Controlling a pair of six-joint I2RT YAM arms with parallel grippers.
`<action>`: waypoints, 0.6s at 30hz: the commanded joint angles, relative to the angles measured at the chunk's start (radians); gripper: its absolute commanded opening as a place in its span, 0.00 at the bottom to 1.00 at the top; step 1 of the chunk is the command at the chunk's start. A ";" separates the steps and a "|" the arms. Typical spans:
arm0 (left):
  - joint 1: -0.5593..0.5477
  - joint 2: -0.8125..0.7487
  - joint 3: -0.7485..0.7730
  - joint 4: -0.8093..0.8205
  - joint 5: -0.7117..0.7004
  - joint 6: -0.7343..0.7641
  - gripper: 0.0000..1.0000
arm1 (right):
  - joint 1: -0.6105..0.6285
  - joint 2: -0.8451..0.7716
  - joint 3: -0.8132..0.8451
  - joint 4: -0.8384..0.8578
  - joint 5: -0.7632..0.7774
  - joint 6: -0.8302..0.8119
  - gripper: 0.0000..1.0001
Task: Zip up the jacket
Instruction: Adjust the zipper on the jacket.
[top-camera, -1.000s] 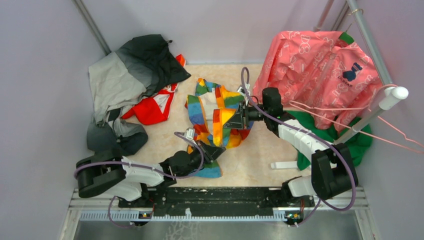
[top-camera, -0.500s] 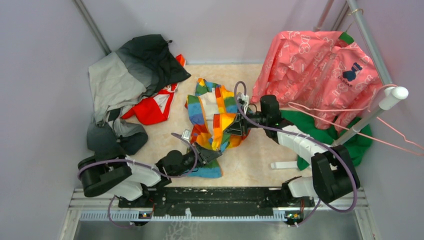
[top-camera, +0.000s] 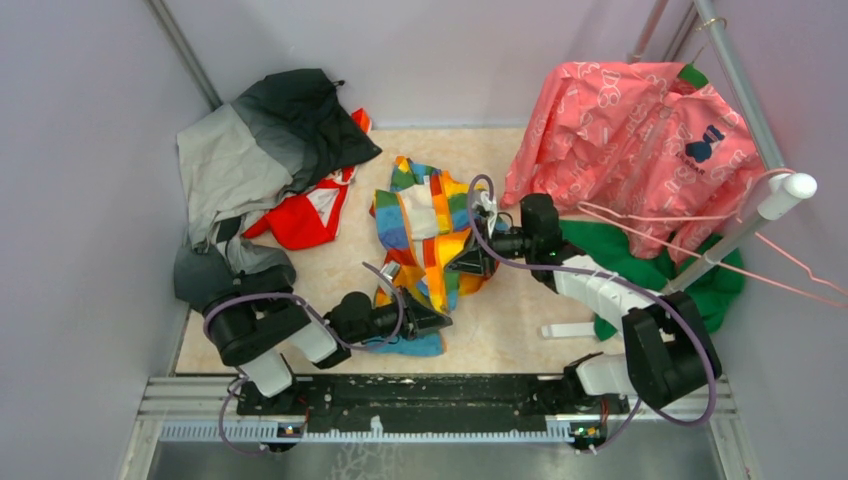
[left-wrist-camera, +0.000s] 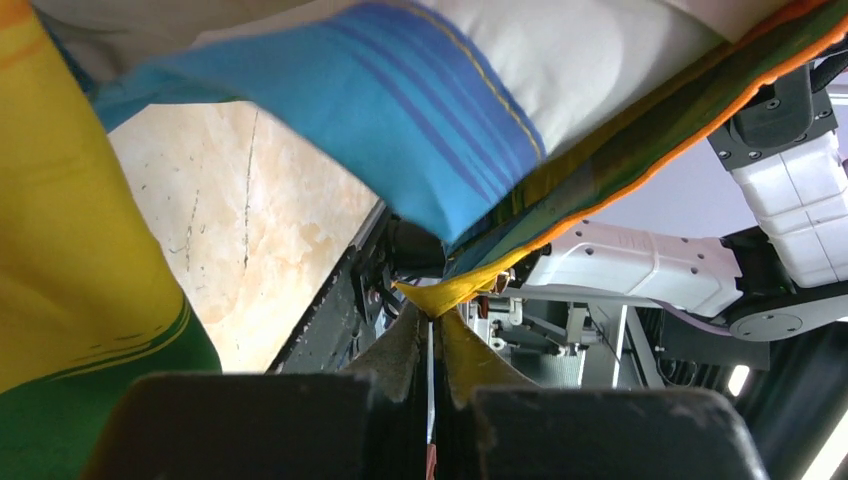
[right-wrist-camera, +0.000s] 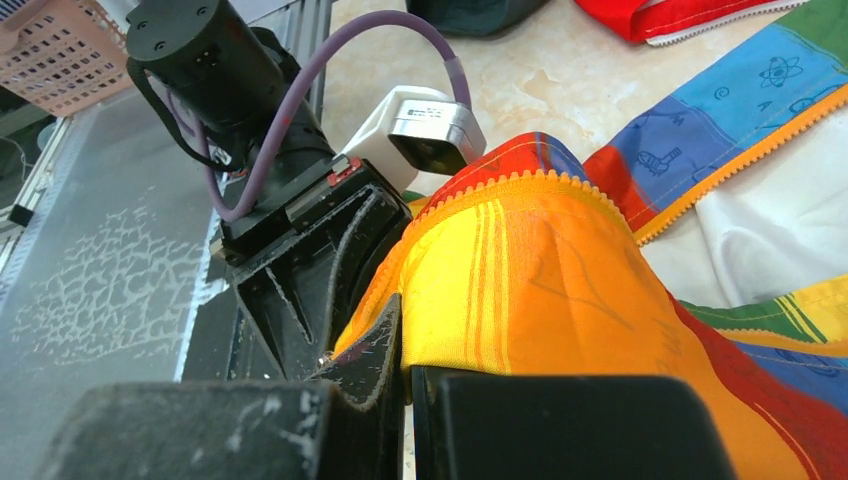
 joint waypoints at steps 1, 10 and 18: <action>-0.003 0.041 -0.012 -0.067 0.181 0.004 0.00 | -0.034 -0.051 0.039 0.180 0.009 -0.031 0.00; 0.009 -0.123 0.005 -0.303 0.180 0.147 0.21 | -0.032 -0.036 0.083 -0.060 -0.074 -0.243 0.00; 0.009 -0.549 0.089 -0.798 0.188 0.678 0.64 | -0.006 -0.007 0.185 -0.495 -0.143 -0.616 0.00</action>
